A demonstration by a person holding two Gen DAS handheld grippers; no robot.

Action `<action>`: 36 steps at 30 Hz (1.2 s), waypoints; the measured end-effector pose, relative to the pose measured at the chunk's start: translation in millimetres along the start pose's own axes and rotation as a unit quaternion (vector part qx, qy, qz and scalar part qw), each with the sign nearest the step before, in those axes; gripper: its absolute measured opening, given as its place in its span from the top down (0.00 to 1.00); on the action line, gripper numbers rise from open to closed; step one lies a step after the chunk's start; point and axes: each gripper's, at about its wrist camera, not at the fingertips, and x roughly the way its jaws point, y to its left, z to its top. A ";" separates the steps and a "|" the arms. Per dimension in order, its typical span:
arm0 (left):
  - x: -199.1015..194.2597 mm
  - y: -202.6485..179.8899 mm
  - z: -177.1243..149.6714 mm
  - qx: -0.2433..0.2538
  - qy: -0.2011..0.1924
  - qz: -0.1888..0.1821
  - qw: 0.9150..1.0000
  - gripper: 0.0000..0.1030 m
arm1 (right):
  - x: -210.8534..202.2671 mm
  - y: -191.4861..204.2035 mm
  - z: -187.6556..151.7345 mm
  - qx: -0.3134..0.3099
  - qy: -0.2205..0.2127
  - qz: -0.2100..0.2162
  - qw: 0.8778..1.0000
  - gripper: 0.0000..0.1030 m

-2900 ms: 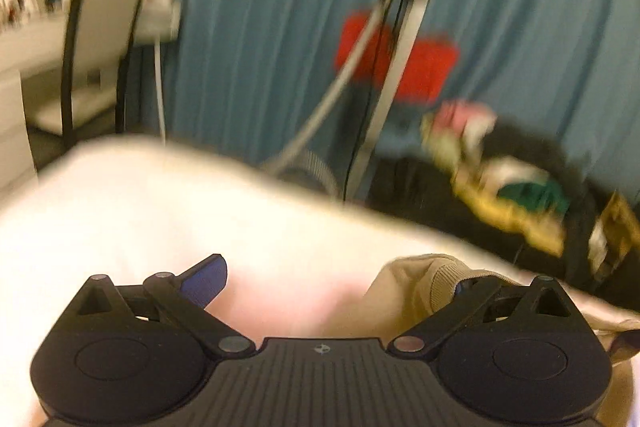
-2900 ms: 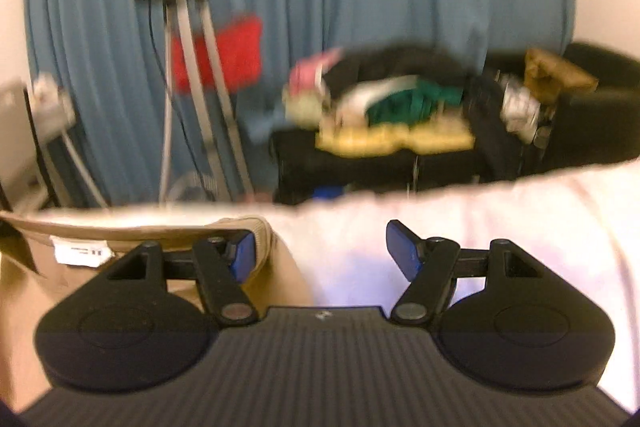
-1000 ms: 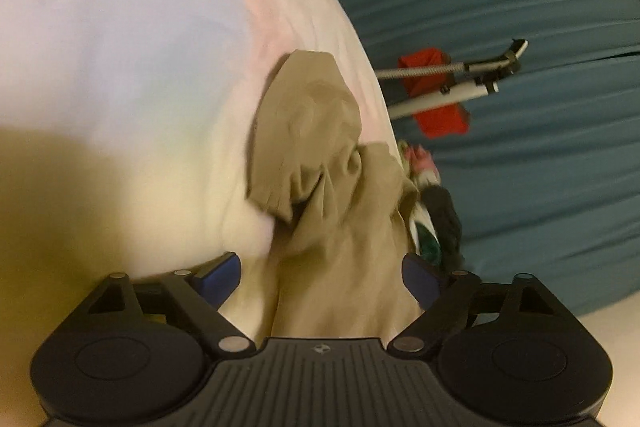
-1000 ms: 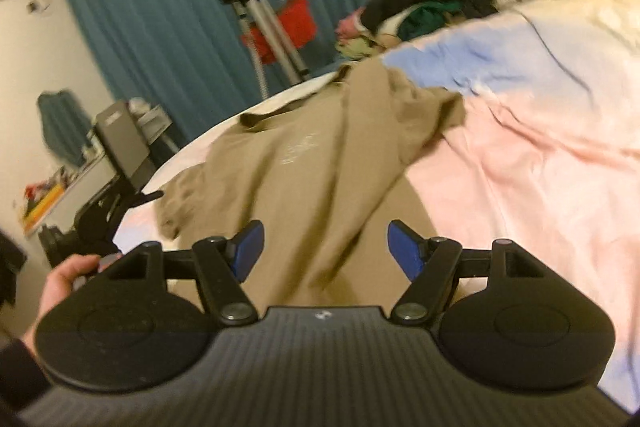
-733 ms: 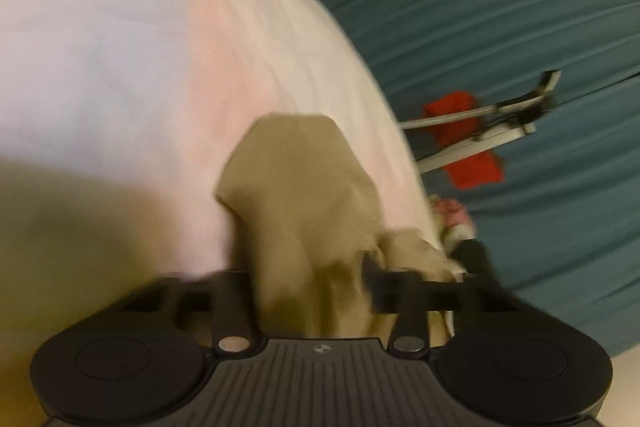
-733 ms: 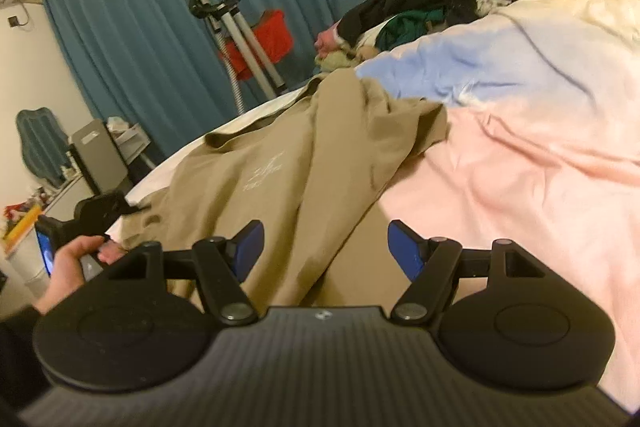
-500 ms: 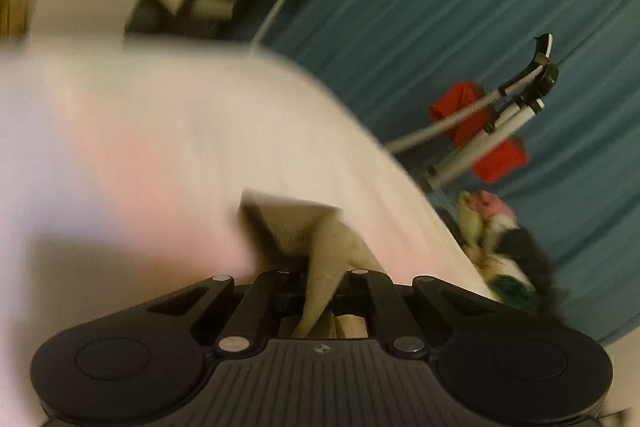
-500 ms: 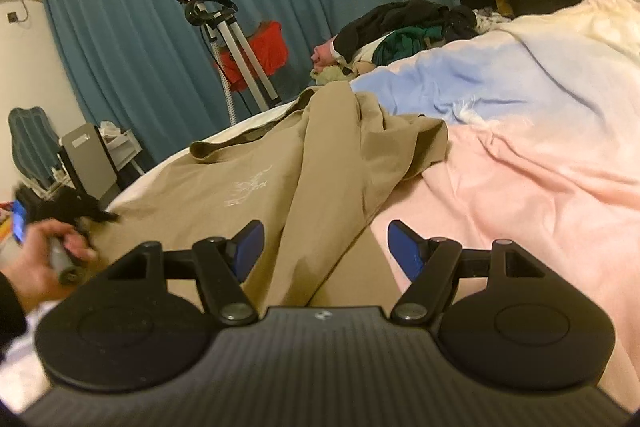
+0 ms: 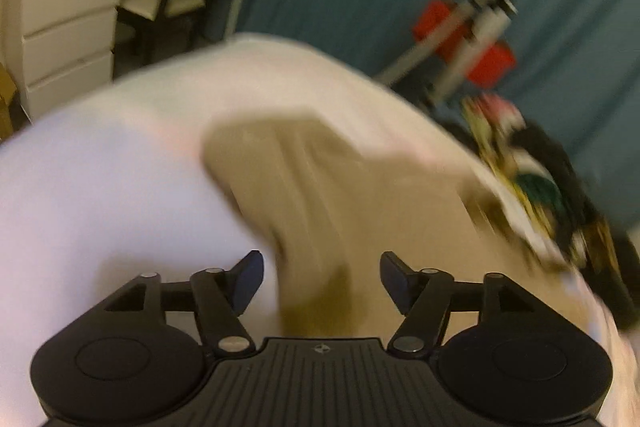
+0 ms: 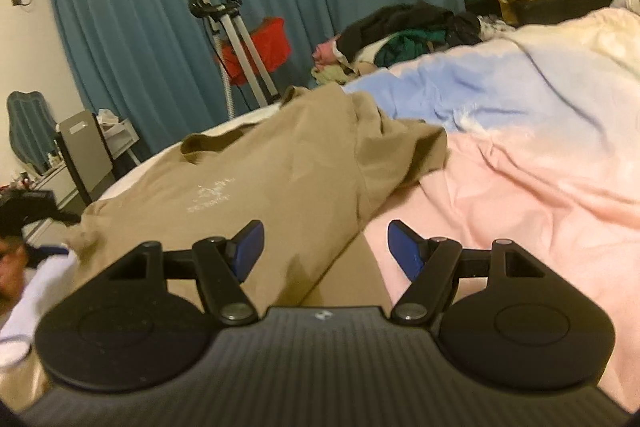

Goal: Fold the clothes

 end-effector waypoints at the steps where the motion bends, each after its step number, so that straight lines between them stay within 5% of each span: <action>1: -17.5 -0.4 -20.2 0.001 0.023 -0.004 1.000 0.28 | -7.9 1.4 1.3 0.000 0.000 0.003 1.000 0.31; 7: -97.4 1.8 -142.5 0.011 0.164 -0.020 0.986 0.29 | -55.5 10.0 9.0 -0.003 0.000 0.019 1.000 0.31; 12: -141.8 -1.3 -213.0 0.062 0.214 0.007 0.975 0.39 | -95.3 16.4 15.1 -0.004 0.000 0.030 1.000 0.31; 14: -152.3 -0.9 -227.5 0.079 0.221 0.005 0.972 0.57 | -112.1 15.9 16.1 0.001 -0.002 0.027 1.000 0.31; 16: -162.8 0.5 -236.4 0.097 0.215 0.008 0.972 0.95 | -125.0 16.1 17.1 0.000 -0.009 0.021 1.000 0.31; 21: -195.5 16.1 -234.4 0.139 0.176 0.069 0.972 0.97 | -134.5 21.1 15.8 -0.026 -0.023 -0.007 0.999 0.31; 24: -209.1 38.9 -226.4 0.110 0.165 0.118 0.973 0.96 | -132.7 20.1 13.0 -0.030 -0.020 -0.014 0.999 0.31; 26: -221.1 43.2 -223.1 0.108 0.152 0.106 0.977 0.95 | -130.8 18.4 11.3 -0.027 -0.015 -0.015 0.999 0.31; 30: -247.3 32.2 -226.8 0.125 0.130 0.054 0.982 0.50 | -130.5 16.0 8.4 -0.023 -0.011 -0.008 1.000 0.31; 32: -261.3 14.2 -228.7 0.154 0.099 0.049 0.982 0.39 | -129.7 14.6 7.7 -0.017 -0.009 -0.003 1.000 0.31; 34: -273.2 -7.3 -230.2 0.179 0.067 0.037 0.981 0.18 | -126.4 10.0 8.1 0.008 -0.001 0.009 1.000 0.31; 36: -281.6 -29.7 -231.6 0.187 0.042 0.015 0.981 0.16 | -121.8 2.4 8.2 0.049 0.010 0.031 0.998 0.31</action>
